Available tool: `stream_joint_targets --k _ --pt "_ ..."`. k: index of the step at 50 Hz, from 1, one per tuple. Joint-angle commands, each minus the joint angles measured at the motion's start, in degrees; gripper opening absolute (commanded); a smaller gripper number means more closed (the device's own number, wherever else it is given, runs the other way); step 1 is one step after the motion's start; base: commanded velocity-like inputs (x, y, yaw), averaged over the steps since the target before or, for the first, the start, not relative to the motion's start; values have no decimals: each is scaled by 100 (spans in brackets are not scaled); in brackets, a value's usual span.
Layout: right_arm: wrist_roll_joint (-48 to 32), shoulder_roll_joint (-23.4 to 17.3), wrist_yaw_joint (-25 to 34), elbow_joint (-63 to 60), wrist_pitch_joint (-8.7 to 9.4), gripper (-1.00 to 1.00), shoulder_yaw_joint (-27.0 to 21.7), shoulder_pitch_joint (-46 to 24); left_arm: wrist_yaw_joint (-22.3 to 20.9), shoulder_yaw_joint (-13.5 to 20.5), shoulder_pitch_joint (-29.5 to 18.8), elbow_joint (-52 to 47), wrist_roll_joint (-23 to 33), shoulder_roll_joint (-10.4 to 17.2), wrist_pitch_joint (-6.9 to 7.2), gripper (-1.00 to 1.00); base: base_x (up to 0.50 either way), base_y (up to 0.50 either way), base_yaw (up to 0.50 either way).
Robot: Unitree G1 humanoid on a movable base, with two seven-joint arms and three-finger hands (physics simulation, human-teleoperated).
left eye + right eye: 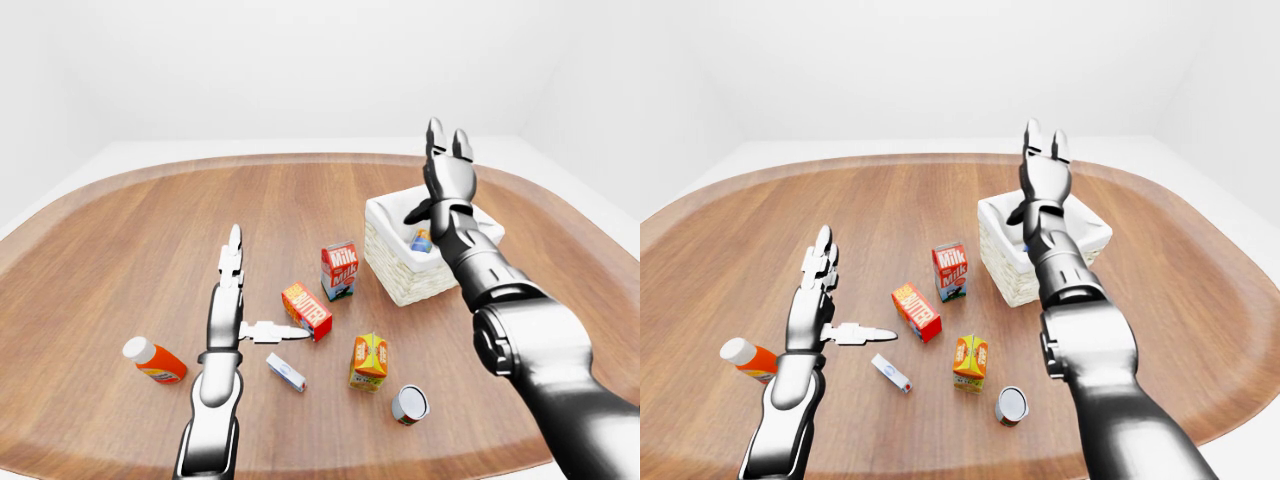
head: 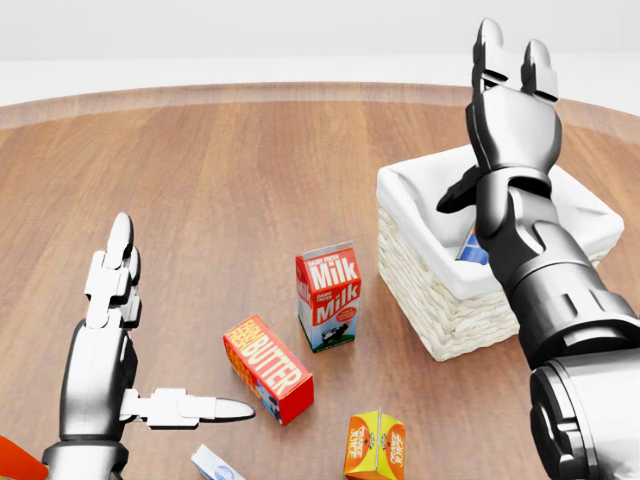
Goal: Pick up the alphabet soup and the tomato sauce, and put them in the basket.
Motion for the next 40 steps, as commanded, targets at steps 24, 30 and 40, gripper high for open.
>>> stream_joint_targets --k 24,30,40 --pt "1526 7 0 -197 0 100 -127 267 26 0 -16 7 18 -3 0 100 0 0 0" --pt "1691 -12 0 -279 0 100 -112 335 37 -8 -2 -3 23 -5 0 100 0 0 0" --pt "1778 36 0 -369 0 100 -56 575 43 -1 5 46 18 1 0 100 0 0 0"
